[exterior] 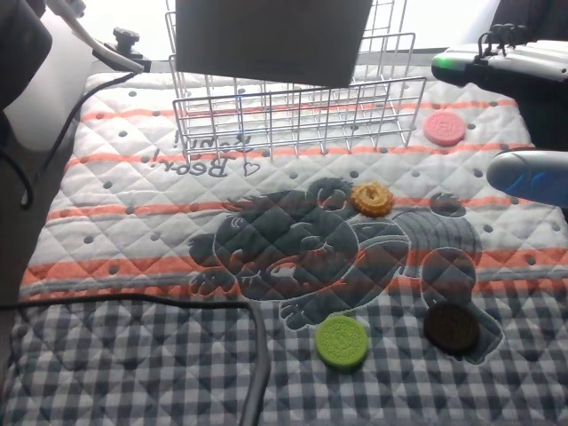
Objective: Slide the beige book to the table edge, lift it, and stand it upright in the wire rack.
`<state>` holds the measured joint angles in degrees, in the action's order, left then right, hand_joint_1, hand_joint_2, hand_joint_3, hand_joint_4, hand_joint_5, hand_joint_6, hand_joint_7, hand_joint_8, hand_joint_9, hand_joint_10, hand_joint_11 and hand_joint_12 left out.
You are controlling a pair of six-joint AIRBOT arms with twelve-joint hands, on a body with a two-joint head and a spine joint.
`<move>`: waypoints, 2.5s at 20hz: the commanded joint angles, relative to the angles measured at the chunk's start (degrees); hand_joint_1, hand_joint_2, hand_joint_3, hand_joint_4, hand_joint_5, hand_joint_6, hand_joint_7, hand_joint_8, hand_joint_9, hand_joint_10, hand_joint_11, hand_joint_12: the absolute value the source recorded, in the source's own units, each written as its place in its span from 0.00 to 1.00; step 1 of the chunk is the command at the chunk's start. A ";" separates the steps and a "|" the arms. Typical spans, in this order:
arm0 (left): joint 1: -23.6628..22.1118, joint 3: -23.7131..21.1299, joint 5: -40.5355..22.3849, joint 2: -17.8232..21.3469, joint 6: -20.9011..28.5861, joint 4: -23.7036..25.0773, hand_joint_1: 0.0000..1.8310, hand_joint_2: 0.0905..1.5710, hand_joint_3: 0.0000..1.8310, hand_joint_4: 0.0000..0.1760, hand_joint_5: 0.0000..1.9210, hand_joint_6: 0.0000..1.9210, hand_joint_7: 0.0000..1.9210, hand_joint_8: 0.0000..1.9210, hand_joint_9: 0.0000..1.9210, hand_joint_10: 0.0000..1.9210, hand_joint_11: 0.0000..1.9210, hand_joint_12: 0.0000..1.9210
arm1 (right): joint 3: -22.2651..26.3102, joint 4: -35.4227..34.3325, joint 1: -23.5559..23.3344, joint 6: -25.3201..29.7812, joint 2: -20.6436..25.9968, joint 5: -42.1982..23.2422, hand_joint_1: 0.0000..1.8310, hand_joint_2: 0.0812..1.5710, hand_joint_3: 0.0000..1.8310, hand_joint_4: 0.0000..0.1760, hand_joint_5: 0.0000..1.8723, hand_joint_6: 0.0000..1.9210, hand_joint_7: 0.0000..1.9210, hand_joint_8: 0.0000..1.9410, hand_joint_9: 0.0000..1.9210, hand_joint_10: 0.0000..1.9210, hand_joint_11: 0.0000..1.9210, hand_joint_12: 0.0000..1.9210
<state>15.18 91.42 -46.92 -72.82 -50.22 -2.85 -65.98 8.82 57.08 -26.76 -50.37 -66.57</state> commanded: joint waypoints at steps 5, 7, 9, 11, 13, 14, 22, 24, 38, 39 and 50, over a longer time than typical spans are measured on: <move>0.16 0.38 -7.06 1.01 -0.11 -2.21 0.68 0.69 0.00 0.00 0.56 0.35 0.49 0.65 0.57 0.81 0.58 0.90 | -0.12 -2.12 -0.60 0.46 -0.15 -6.73 0.02 0.76 0.00 0.00 0.14 0.00 0.15 0.00 0.17 0.00 0.20 0.02; 0.59 0.28 -7.09 1.42 -0.39 -2.69 0.68 0.69 0.00 0.00 0.56 0.35 0.48 0.67 0.51 0.74 0.50 0.85 | -0.11 -2.12 -0.60 0.46 -0.15 -6.73 0.00 0.76 0.00 0.00 0.14 0.00 0.15 0.00 0.17 0.00 0.20 0.02; 1.04 -0.40 -7.25 2.27 -2.02 -3.77 0.68 0.70 0.00 0.00 0.55 0.38 0.45 0.69 0.49 0.61 0.44 0.77 | -0.10 -2.20 -0.59 0.46 -0.15 -6.73 0.01 0.76 0.00 0.00 0.14 0.00 0.15 0.00 0.17 0.00 0.20 0.02; 1.35 -0.88 -7.70 3.01 -2.92 -4.70 0.67 0.70 0.00 0.00 0.55 0.40 0.45 0.66 0.50 0.61 0.45 0.77 | -0.10 -2.22 -0.59 0.46 -0.15 -6.73 0.01 0.75 0.00 0.00 0.14 0.00 0.15 0.00 0.17 0.00 0.20 0.02; 2.27 -1.32 -8.96 3.47 -3.36 -6.37 0.68 0.70 0.00 0.00 0.55 0.38 0.48 0.64 0.48 0.78 0.48 0.89 | -0.10 -2.27 -0.59 0.46 -0.15 -6.73 0.00 0.76 0.00 0.00 0.14 0.00 0.15 0.00 0.17 0.00 0.20 0.02; 3.02 -1.46 -9.66 3.59 -3.36 -7.23 0.67 0.70 0.00 0.00 0.53 0.44 0.48 0.60 0.48 0.76 0.47 0.88 | -0.10 -2.30 -0.59 0.46 -0.15 -6.73 0.00 0.75 0.00 0.00 0.13 0.00 0.14 0.00 0.17 0.00 0.20 0.02; 6.60 -2.55 -13.13 3.88 -3.33 -11.33 0.66 0.70 0.00 0.05 0.51 0.48 0.48 0.60 0.49 0.53 0.43 0.70 | -0.18 -2.51 -0.59 0.46 -0.42 -6.74 0.00 0.75 0.00 0.00 0.14 0.00 0.16 0.00 0.18 0.01 0.21 0.03; 5.83 -2.61 -13.37 3.94 -3.34 -11.33 0.67 0.71 0.00 0.00 0.52 0.44 0.47 0.64 0.50 0.57 0.46 0.73 | -0.18 -2.59 -0.57 0.46 -0.42 -6.74 0.00 0.76 0.00 0.00 0.14 0.00 0.15 0.00 0.18 0.00 0.21 0.02; 2.42 -3.48 -15.36 3.61 -3.32 -11.23 0.67 0.71 0.00 0.00 0.52 0.44 0.46 0.64 0.49 0.59 0.44 0.76 | -0.20 -2.85 -0.57 0.46 -0.56 -6.73 0.00 0.76 0.00 0.00 0.14 0.00 0.15 0.00 0.17 0.00 0.21 0.02; 2.81 -3.39 -14.97 3.49 -3.32 -11.29 0.67 0.70 0.00 0.00 0.53 0.42 0.49 0.63 0.50 0.62 0.47 0.79 | -0.20 -2.87 -0.57 0.46 -0.61 -6.73 0.00 0.76 0.00 0.00 0.13 0.00 0.14 0.00 0.17 0.00 0.21 0.02; 4.75 -2.75 -13.87 2.26 -2.60 -11.95 0.67 0.70 0.00 0.00 0.53 0.41 0.47 0.65 0.49 0.70 0.49 0.81 | -0.24 -2.99 -0.57 0.46 -0.81 -6.72 0.01 0.76 0.00 0.00 0.14 0.00 0.15 0.00 0.16 0.00 0.21 0.01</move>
<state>20.25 88.40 -53.39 -70.70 -53.93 -14.17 -66.00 7.94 57.08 -26.76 -50.96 -66.57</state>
